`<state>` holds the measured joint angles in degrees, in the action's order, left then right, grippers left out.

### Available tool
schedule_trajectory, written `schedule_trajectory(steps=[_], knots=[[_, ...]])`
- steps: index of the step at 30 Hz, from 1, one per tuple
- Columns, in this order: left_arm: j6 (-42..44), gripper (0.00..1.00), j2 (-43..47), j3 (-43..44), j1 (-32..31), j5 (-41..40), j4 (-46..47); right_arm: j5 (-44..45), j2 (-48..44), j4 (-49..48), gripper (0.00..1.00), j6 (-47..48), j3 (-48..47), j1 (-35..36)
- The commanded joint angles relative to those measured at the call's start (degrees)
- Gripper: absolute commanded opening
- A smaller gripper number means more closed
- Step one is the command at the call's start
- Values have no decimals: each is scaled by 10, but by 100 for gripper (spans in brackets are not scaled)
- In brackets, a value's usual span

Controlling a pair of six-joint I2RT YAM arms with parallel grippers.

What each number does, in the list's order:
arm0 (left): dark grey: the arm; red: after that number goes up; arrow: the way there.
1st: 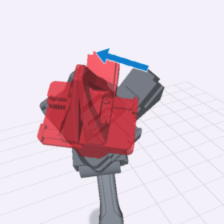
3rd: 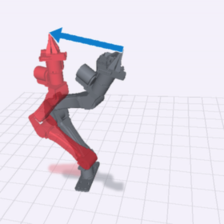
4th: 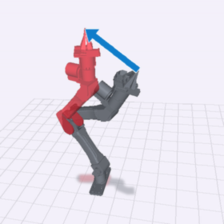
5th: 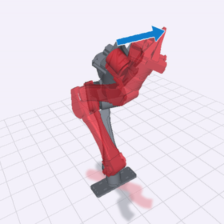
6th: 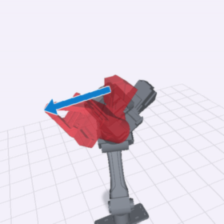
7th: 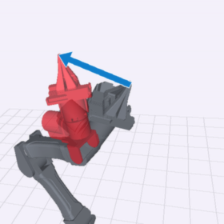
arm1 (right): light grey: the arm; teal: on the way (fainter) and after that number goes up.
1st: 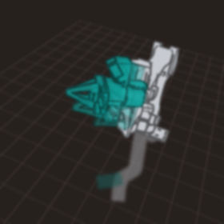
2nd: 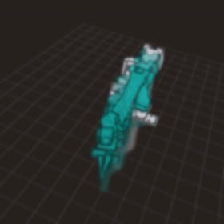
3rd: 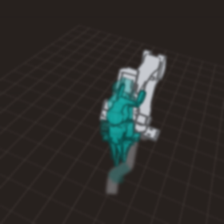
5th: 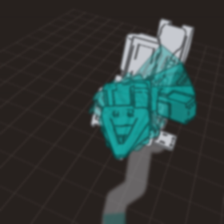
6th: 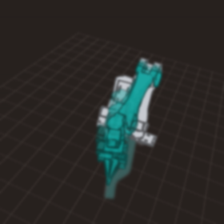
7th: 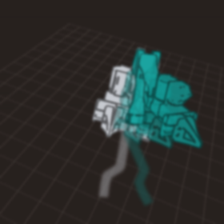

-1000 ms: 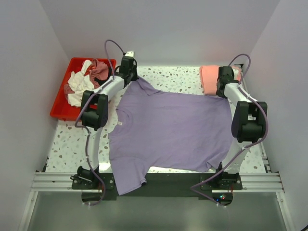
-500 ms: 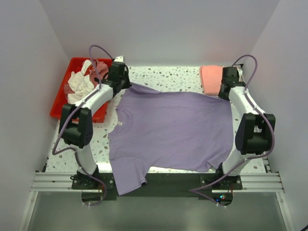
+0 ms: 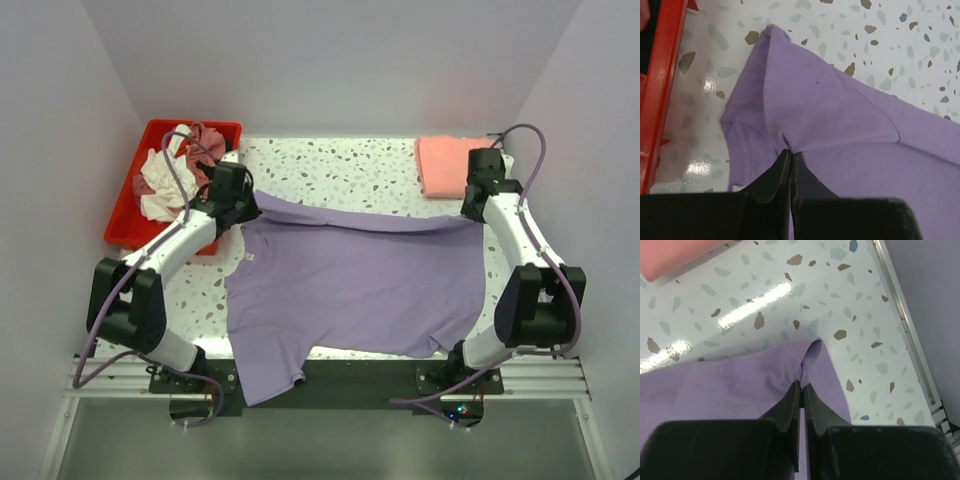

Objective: Fold and stack the t-shirts
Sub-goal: Fold the tshirt

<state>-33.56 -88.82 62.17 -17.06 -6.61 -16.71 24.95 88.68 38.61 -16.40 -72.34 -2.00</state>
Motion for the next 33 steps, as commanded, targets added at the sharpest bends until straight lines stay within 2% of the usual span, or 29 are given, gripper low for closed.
schedule_trajectory(steps=[1, 8, 12, 17, 21, 28, 30, 32, 33], knots=[[-34, 0, 63, -35, -6, -3, 4, 22, -39, 20, 0, 2, 18, -3], [-49, 0, 107, -66, -12, 0, -27, 35, -47, 29, 0, 3, 32, -3], [-79, 0, 136, -76, -21, -23, -60, 42, -47, 28, 0, 7, 33, -4], [-102, 0, 176, -72, -67, -60, -79, 51, -32, 30, 0, 7, 26, -4], [-106, 0, 177, -71, -81, -90, -99, 53, -26, 28, 0, 8, 24, -4], [-103, 0, 142, -74, -81, -93, -97, 57, -5, 31, 0, 8, 20, -6], [-102, 0, 125, -70, -81, -97, -101, 69, 3, 41, 8, 2, 19, -6], [-99, 0, 110, -69, -81, -95, -98, 81, 7, 49, 11, -10, 18, -7], [-98, 0, 107, -67, -81, -93, -97, 90, 7, 59, 22, -14, 18, -7]])
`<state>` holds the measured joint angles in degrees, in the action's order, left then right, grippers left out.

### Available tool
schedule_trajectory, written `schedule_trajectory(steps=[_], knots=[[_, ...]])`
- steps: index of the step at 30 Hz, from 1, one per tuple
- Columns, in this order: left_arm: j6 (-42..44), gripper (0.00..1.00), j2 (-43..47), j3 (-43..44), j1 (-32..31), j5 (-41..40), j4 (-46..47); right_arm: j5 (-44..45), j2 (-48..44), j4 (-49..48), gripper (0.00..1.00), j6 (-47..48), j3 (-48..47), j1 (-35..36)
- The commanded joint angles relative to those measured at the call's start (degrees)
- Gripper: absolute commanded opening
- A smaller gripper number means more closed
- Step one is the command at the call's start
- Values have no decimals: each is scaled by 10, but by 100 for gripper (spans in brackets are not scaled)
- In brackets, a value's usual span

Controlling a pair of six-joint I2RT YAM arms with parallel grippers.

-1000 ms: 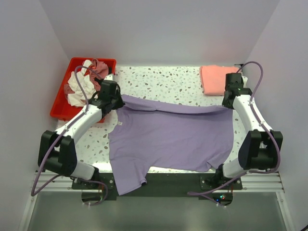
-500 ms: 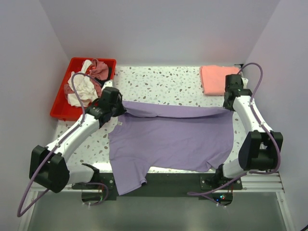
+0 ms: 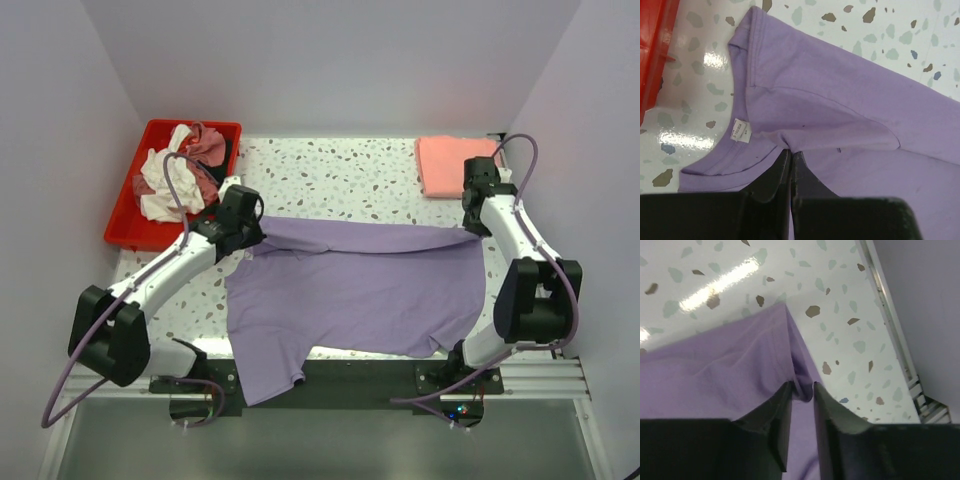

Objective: Fold and stack the t-shirts
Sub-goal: Fold the tshirt

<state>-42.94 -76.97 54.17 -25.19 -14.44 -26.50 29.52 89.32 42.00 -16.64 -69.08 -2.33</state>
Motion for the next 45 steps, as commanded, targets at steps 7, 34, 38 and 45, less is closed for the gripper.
schedule_trajectory(steps=[7, 34, 38, 45], knots=[[10, 0, -41, 29, 2, -9, 28, -136, -44, -7, 72, 27, -5, -2], [71, 0, -296, 161, 71, 65, 99, -265, 220, -221, 50, 30, -126, 522], [70, 0, -293, 143, 73, 66, 105, -233, 263, -201, 46, 40, -181, 533], [71, 0, -296, 135, 74, 67, 107, -184, 308, -187, 43, 57, -211, 534]])
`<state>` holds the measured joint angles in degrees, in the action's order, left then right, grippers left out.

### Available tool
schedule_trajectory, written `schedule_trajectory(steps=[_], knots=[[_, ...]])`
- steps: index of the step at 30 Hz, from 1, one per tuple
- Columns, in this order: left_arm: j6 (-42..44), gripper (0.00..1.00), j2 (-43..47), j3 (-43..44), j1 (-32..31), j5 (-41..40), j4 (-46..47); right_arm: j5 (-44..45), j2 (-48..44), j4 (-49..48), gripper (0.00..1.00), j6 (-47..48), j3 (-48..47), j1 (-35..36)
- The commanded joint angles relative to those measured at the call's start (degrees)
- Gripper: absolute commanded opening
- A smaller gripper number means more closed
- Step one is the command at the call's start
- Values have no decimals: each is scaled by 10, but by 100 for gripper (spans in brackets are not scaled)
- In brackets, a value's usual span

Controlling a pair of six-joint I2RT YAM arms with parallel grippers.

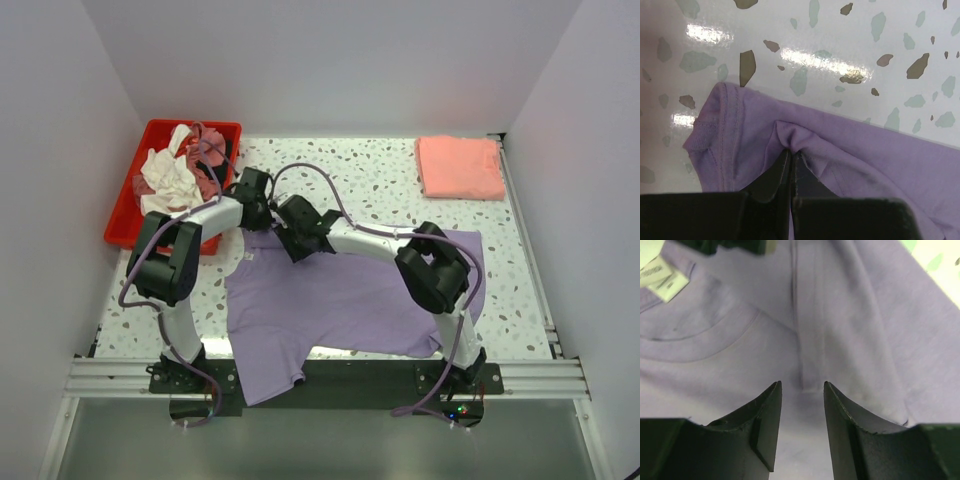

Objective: Fold and stack the t-shirts
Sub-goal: Fold the tshirt

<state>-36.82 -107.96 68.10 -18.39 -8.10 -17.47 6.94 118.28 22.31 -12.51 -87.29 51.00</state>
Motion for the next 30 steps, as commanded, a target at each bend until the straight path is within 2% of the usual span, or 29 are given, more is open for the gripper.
schedule_trajectory(steps=[1, 9, 14, 24, 30], knots=[[10, 0, 14, -5, 6, 4, 17, 41, 22, 11, 42, 16, -33, 0], [11, 0, 16, -12, 12, 10, 24, 38, 47, 22, 39, 16, -39, 1], [14, 0, 18, -16, 13, 13, 29, 49, 53, 26, 22, 11, -40, 0], [14, 0, 50, -24, 13, 21, 31, 69, 8, 48, 0, 35, -54, 1], [7, 0, 97, -63, 13, 62, 39, 43, -41, 51, 0, 49, -20, 0]])
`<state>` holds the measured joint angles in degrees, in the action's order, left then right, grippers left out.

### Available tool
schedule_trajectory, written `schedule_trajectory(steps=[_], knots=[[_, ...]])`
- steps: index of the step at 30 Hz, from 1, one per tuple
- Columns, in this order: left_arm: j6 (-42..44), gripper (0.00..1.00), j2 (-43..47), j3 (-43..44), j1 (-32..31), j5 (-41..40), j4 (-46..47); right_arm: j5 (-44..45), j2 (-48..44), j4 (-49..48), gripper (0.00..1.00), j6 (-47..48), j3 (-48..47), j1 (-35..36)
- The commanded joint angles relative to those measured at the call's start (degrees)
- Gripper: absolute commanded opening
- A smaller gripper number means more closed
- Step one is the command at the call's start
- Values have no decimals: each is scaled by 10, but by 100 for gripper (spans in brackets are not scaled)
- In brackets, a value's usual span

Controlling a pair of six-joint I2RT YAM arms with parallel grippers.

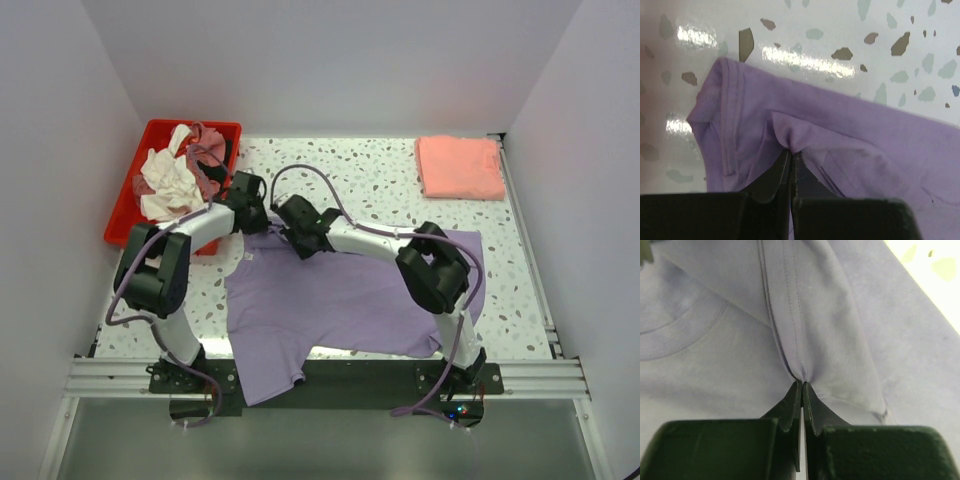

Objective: Fold and stack the t-shirts
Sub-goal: Fold the tshirt

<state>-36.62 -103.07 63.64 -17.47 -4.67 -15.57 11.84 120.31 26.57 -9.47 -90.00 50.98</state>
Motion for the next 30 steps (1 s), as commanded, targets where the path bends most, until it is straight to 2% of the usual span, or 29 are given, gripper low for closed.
schedule_trajectory(steps=[1, 5, 13, 17, 22, 25, 30], knots=[[1, 0, 58, -27, 4, 32, 20, -16, -70, 9, 0, 23, 12, 1], [-16, 0, 118, -100, 3, 60, 29, -52, -90, 7, 0, 39, 43, 0], [-61, 0, 262, -233, -14, 32, 15, -94, -135, 1, 0, 67, 97, 1], [-81, 0, 294, -251, -35, -6, -41, -103, -149, 12, 0, 74, 119, 0], [-108, 0, 342, -264, -54, -17, -86, -141, -166, 10, 0, 75, 142, 0], [-111, 0, 341, -251, -55, -50, -130, -160, -173, 15, 0, 72, 148, 0], [-112, 0, 335, -259, -58, -41, -140, -177, -186, 16, 2, 69, 170, 0]])
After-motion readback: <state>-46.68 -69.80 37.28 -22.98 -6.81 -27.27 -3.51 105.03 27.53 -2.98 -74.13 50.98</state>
